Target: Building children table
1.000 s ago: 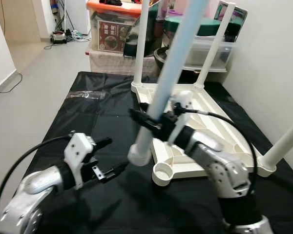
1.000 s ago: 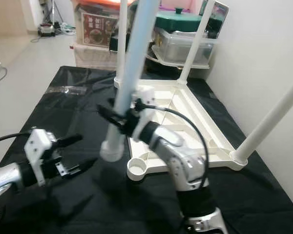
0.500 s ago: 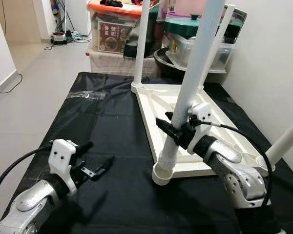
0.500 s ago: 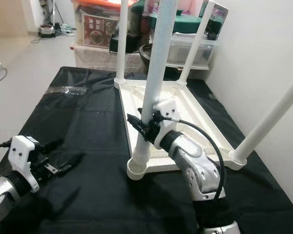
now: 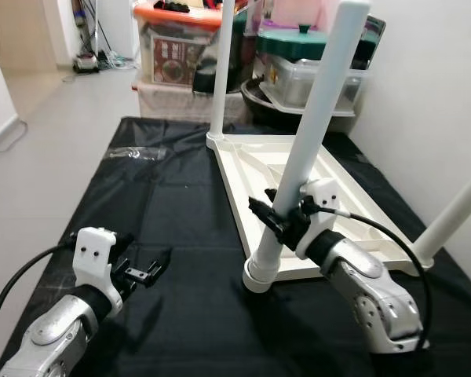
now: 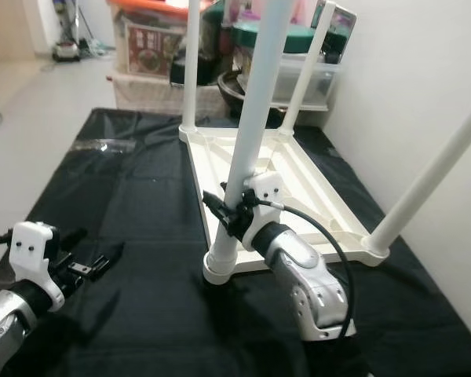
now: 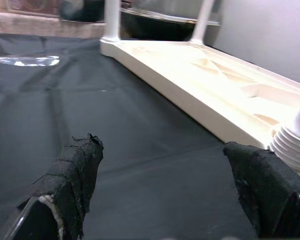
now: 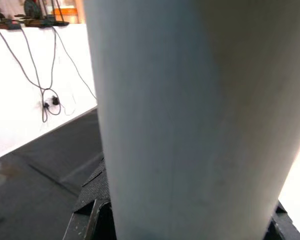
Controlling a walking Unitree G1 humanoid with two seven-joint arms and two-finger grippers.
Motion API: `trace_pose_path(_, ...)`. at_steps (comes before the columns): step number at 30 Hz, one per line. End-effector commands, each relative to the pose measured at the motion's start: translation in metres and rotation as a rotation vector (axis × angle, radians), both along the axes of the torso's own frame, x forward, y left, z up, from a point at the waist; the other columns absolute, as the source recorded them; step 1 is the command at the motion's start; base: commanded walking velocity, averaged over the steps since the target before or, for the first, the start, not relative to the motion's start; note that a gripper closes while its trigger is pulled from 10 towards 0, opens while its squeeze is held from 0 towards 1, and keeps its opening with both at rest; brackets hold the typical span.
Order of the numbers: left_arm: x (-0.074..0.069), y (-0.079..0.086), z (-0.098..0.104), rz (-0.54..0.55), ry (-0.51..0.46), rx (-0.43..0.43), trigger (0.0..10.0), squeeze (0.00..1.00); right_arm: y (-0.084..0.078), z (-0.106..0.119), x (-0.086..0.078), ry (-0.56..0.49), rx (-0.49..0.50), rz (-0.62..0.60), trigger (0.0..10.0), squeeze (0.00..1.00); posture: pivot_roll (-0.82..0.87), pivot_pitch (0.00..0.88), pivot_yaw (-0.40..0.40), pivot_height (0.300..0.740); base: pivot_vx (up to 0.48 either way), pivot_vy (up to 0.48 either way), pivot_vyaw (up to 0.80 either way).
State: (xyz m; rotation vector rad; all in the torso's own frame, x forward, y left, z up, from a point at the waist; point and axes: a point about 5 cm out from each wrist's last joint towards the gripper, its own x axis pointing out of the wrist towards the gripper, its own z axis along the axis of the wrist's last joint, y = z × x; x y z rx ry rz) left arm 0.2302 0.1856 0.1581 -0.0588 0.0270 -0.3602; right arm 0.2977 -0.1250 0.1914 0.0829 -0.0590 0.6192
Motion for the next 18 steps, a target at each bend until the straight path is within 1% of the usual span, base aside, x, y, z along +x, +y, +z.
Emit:
trace_pose_path(1, 0.0, -0.002, -0.001, 0.004, 0.007, 0.003, 10.0, 0.0, 0.0, 0.001, 0.001, -0.015, 0.001, -0.009, 0.0, 0.0, 0.09, 0.0, -0.147, 0.74, 0.0, 0.0, 0.0)
trace_pose_path(5, 0.001, -0.005, -0.002, -0.001, 0.012, 0.005, 10.0, 0.0, -0.001, 0.0, 0.002, -0.034, -0.02, -0.017, 0.0, 0.0, 0.09, 0.0, -0.147, 0.74, 0.0, 0.0, 0.0)
trace_pose_path(12, 0.0, -0.005, -0.003, -0.001, 0.018, 0.01, 10.0, 0.0, -0.004, -0.004, 0.004, -0.048, -0.057, -0.03, 0.0, 0.0, 0.1, 0.0, -0.15, 0.74, 0.0, 0.0, 0.0)
trace_pose_path(18, -0.001, -0.006, -0.007, 0.0, 0.032, 0.015, 10.0, 0.0, -0.017, -0.004, 0.004, -0.061, -0.09, -0.055, 0.0, 0.0, 0.09, 0.0, -0.144, 0.74, 0.0, 0.0, 0.0)
